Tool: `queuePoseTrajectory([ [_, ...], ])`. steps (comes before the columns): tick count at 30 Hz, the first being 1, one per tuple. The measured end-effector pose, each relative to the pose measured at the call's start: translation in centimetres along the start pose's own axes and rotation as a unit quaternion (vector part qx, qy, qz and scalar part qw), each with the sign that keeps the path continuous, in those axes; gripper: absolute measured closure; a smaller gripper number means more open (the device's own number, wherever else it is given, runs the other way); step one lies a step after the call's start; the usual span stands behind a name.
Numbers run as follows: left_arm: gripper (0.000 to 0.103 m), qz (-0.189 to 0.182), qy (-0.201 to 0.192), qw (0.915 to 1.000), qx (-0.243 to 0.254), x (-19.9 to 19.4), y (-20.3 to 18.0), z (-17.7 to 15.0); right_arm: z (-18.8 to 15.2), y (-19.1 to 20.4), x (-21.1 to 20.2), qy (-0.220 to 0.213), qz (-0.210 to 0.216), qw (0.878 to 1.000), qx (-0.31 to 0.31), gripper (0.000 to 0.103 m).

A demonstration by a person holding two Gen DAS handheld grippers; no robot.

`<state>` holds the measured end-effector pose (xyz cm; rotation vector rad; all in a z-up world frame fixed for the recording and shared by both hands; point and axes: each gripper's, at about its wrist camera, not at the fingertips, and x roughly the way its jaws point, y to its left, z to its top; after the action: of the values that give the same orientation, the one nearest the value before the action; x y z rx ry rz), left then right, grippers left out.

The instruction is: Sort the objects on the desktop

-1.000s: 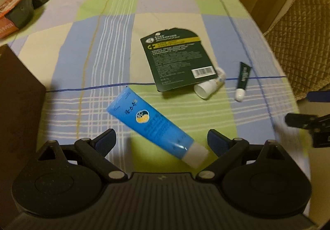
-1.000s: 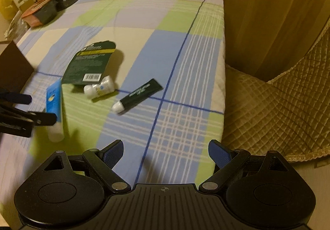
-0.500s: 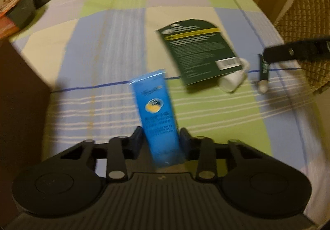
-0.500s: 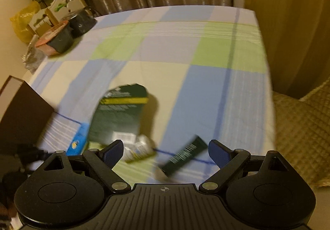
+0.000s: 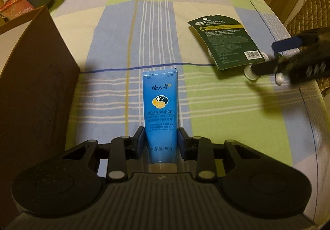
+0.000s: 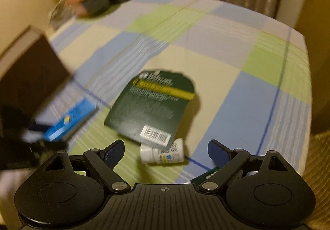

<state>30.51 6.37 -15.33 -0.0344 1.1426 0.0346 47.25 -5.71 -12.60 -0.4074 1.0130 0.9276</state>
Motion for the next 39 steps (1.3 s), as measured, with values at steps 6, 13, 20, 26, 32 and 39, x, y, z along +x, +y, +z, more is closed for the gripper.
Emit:
queuePoseTrajectory([
  [6, 0.075, -0.002, -0.005, 0.9999, 0.015, 0.4, -0.2, 0.4, -0.8, 1.3, 1.8, 0.001, -0.026, 0.999, -0.031, 0.050],
  [13, 0.076, -0.015, 0.004, 0.9996, 0.023, -0.1, 0.0, -0.6, -1.9, 2.2, 0.6, 0.027, -0.013, 1.000, -0.005, 0.057],
  [20, 0.077, -0.033, 0.016, 0.9992, 0.018, -2.0, 0.7, -2.3, -3.4, 3.9, -2.0, 0.032, 0.030, 0.999, 0.025, 0.057],
  [26, 0.077, -0.048, 0.002, 0.9988, 0.011, -5.0, 1.3, -3.6, -3.4, 5.4, -4.3, 0.016, 0.047, 0.998, 0.026, 0.057],
  [32, 0.077, -0.061, -0.028, 0.9978, 0.002, -9.2, 1.9, -4.3, -2.9, 6.8, -5.7, 0.005, 0.047, 0.999, 0.018, 0.057],
  [39, 0.077, -0.057, -0.062, 0.9964, -0.003, -13.6, 4.0, -5.0, -1.2, 9.2, -6.6, -0.003, 0.058, 0.998, -0.016, 0.057],
])
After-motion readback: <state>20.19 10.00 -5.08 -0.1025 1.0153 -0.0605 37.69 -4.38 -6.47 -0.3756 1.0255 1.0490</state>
